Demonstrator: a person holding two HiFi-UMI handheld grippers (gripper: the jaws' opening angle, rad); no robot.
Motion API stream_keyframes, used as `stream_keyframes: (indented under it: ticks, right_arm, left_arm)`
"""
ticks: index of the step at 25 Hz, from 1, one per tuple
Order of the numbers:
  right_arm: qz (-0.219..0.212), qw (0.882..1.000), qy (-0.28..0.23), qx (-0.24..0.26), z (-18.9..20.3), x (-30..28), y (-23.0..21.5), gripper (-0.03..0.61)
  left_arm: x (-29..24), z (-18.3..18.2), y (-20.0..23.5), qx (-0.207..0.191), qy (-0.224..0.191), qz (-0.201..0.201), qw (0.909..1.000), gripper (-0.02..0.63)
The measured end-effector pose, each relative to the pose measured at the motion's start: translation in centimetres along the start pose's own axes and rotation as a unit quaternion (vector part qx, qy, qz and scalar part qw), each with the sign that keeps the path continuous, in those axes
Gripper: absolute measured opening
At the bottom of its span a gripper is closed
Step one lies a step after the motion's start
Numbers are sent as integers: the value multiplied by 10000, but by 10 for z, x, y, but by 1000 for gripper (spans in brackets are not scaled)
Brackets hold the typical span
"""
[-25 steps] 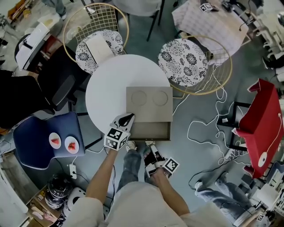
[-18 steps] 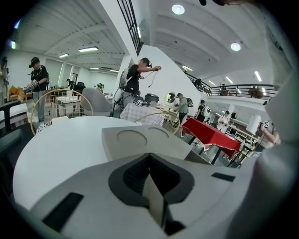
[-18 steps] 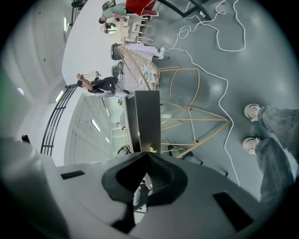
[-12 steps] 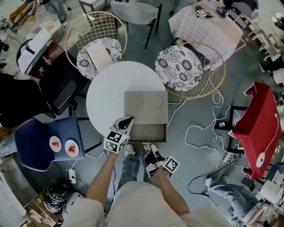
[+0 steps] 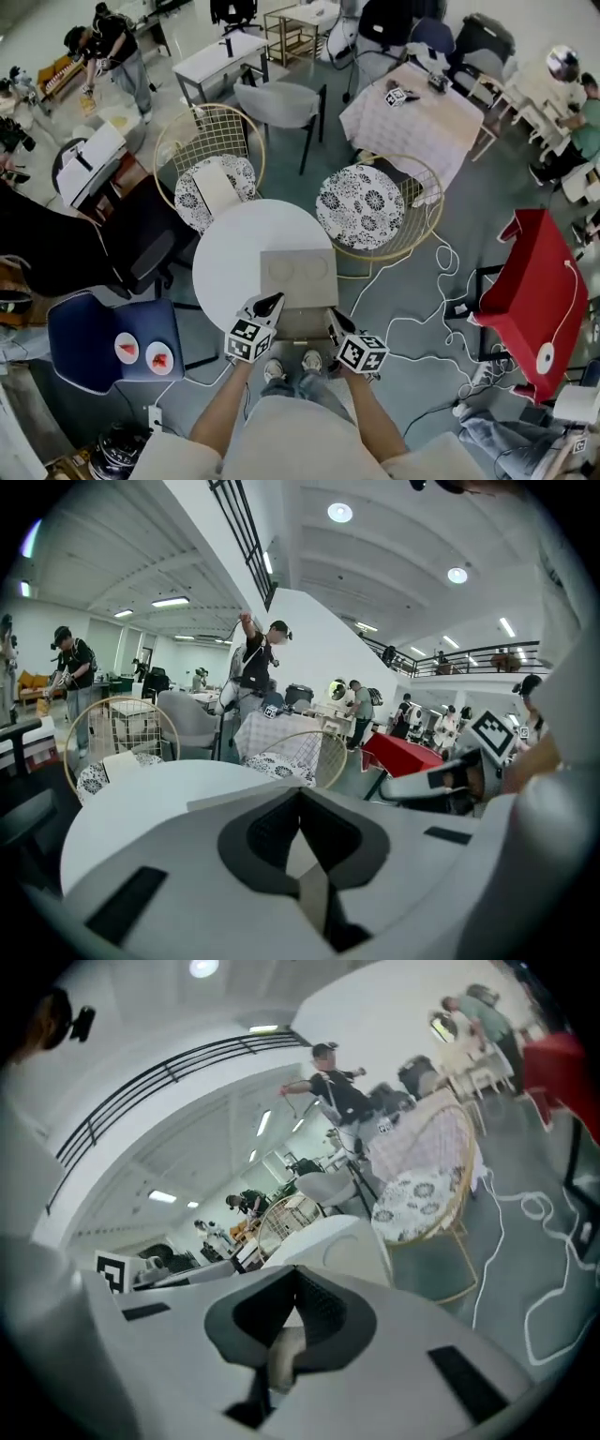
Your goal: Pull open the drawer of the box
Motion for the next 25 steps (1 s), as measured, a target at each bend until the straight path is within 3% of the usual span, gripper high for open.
stream_keyframes:
  ticks: [3, 6, 8, 15, 25]
  right_arm:
    - [-224, 9922, -12, 1225, -43, -16, 14, 15]
    - [-431, 9571, -16, 2867, -69, -19, 39, 15]
    - [-685, 9394, -57, 3358, -75, -15, 56, 15]
    - [-1210, 9364, -356, 3273, -95, -16, 73, 15]
    - [-1362, 9377, -375, 3176, -66, 25, 76, 15]
  left_arm:
    - [-7, -24, -7, -144, -146, 56, 9998, 12]
    - [-7, -43, -20, -240, -278, 96, 9993, 12]
    - [-1, -51, -31, -248, -400, 63, 9989, 12]
    - [-9, -74, -52, -540, -708, -16, 9960, 11]
    - [28, -45, -97, -214, -825, -248, 9961, 11]
Point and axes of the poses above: the fingertips, and each gripper's own axes: x backward along the fingers, y to its left, z out of its underside, the point moved 9 cm from there along x, backward along the fingers, and after that the axes turned 12 degrees about -y, right-handed, at the moved point
